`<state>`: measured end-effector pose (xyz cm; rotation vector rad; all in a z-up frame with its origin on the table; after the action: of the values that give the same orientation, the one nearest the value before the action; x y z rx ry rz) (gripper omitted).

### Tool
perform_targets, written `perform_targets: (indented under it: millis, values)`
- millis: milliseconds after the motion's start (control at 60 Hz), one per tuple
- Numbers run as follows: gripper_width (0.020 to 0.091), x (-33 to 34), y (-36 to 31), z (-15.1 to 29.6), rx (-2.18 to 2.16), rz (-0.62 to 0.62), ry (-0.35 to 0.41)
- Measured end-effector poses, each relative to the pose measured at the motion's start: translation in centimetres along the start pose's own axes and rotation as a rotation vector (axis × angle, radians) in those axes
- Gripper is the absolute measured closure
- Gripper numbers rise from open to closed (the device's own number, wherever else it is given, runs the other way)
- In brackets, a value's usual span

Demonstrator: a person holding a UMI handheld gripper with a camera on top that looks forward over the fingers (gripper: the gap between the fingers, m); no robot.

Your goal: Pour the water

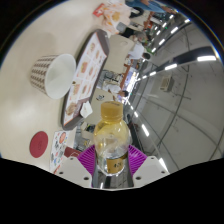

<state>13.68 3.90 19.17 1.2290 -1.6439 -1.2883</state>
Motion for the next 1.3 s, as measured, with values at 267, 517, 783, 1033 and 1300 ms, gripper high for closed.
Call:
perform_targets:
  millis: [267,517,783,1033,1300]
  values:
    - [0.0704,-0.6,-4.8,2.8,0.246,0.066,0.027]
    - [0.0702,0.4,-3.2,2.1,-0.121,0.151,0.039]
    - [0.0704,1.6,0.3,-0.6,-1.095,0.361,0.039]
    - [0.0704,0.7,-6.1,-2.7,-1.638,0.585,-0.045]
    - [0.0705,0.9,-13.9,-2.4,-1.763,0.744,-0.092]
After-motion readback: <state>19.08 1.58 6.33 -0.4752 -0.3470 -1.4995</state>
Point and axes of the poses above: the point between the fingertips, and its own axes, seen from behind it with the camera up: y to the right, z up, x backward, against the way the camera looks, the point moved 1 cm from there along x, backward, against the way the camera looks, and after that the axes turned 6 degrees about -x, right-handed, at the moved point
